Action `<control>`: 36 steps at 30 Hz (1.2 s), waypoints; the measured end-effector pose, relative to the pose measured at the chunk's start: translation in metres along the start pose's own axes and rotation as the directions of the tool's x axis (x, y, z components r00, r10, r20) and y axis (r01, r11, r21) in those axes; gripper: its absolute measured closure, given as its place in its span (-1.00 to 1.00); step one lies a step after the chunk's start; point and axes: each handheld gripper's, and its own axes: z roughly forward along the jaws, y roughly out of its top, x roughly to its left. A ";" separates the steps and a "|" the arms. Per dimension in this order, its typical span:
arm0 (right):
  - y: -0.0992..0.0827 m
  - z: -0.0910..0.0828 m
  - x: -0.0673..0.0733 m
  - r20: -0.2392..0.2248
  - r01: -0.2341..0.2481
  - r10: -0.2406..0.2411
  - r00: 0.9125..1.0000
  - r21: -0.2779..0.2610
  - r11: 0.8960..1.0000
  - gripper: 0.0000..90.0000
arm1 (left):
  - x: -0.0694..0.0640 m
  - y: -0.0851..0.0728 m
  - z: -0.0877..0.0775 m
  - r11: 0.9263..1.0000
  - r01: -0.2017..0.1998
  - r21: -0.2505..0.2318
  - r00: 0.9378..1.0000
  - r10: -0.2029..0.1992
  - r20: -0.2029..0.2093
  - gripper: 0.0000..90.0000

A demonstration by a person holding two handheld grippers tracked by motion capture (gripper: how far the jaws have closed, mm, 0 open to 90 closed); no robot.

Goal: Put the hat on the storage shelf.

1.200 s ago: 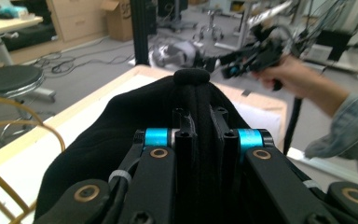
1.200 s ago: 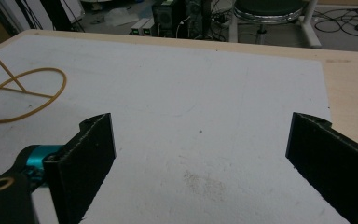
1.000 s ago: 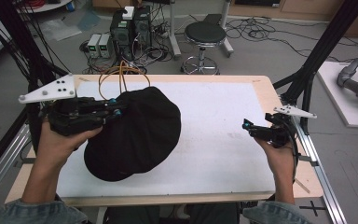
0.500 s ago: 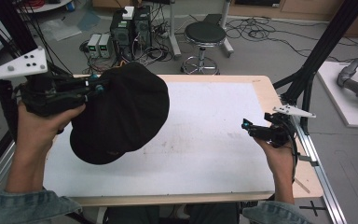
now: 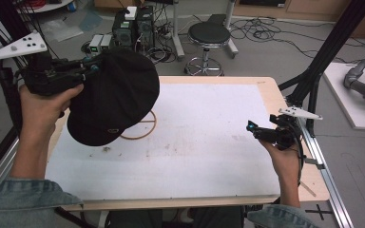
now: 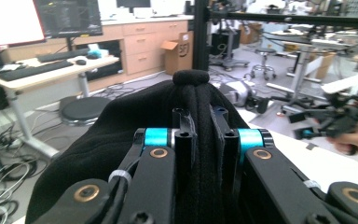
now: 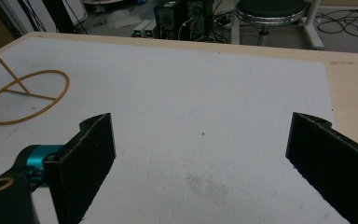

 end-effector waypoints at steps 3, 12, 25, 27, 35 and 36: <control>0.000 0.000 0.000 0.001 -0.005 0.005 1.000 0.002 1.000 -0.82 | 0.009 -0.003 0.009 1.000 0.007 0.002 1.000 -0.007 -0.023 0.82; 0.000 -0.001 -0.001 -0.002 -0.009 0.009 1.000 -0.002 1.000 -0.82 | 0.029 -0.014 0.034 0.999 0.005 0.040 0.998 -0.002 -0.070 0.82; 0.002 -0.003 -0.001 -0.006 -0.006 0.006 1.000 -0.013 1.000 -0.83 | 0.046 -0.034 0.057 0.997 0.042 0.058 0.997 -0.037 -0.072 0.82; 0.002 -0.003 -0.001 -0.005 -0.013 0.013 1.000 -0.007 1.000 -0.83 | 0.047 -0.036 0.060 0.997 0.041 0.063 0.997 -0.036 -0.073 0.81; 0.002 -0.003 -0.001 -0.009 -0.010 0.010 1.000 -0.012 1.000 -0.83 | 0.056 -0.044 0.070 0.994 0.076 0.080 0.995 -0.070 -0.073 0.80; 0.002 -0.003 -0.001 -0.009 -0.005 0.005 1.000 -0.015 1.000 -0.82 | 0.056 -0.045 0.070 0.994 0.082 0.079 0.994 -0.076 -0.073 0.80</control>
